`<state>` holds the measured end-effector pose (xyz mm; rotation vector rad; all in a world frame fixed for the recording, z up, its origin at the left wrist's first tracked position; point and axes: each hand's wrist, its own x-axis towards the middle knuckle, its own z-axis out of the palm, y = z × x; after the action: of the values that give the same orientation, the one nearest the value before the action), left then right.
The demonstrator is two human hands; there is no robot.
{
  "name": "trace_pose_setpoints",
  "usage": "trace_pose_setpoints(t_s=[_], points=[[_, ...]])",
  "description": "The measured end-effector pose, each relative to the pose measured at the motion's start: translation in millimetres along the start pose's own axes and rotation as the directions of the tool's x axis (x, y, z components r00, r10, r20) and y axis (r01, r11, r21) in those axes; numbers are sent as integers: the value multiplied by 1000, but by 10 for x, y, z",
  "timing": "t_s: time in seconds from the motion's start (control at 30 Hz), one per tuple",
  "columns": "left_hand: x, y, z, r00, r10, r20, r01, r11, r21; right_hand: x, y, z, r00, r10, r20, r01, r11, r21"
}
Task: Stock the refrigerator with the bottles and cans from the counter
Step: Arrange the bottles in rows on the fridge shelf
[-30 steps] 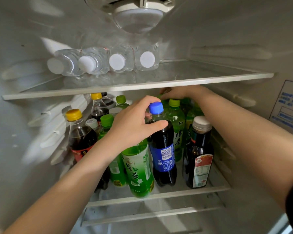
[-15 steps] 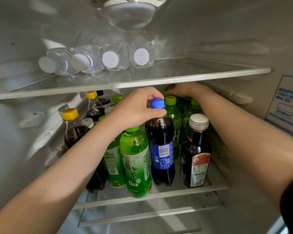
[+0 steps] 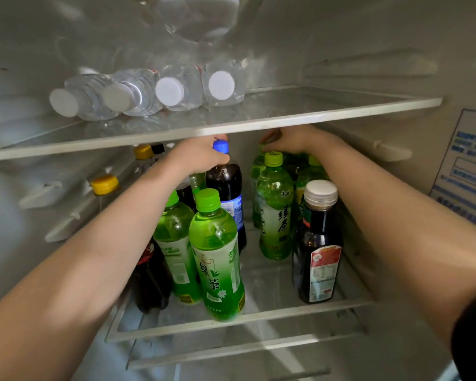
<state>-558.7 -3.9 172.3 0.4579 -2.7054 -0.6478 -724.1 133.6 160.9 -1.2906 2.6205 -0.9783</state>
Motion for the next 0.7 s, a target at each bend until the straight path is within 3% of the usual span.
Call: trace_pose_setpoints(t_s=[0.2, 0.4, 0.53, 0.7], points=[[277, 45, 60, 986, -80, 145, 84, 996, -22, -16, -3, -3, 1000, 12, 16, -12, 1000, -15], [380, 161, 9, 964, 93, 249, -119, 989, 91, -179, -153, -107, 998, 44, 33, -38, 987, -157], [369, 118, -44, 925, 101, 366, -207, 942, 263, -469, -312, -139, 1000, 14, -20, -18, 979, -202], [358, 34, -89, 926, 205, 316, -311, 890, 334, -793, -398, -11, 996, 10, -92, -33, 967, -253]])
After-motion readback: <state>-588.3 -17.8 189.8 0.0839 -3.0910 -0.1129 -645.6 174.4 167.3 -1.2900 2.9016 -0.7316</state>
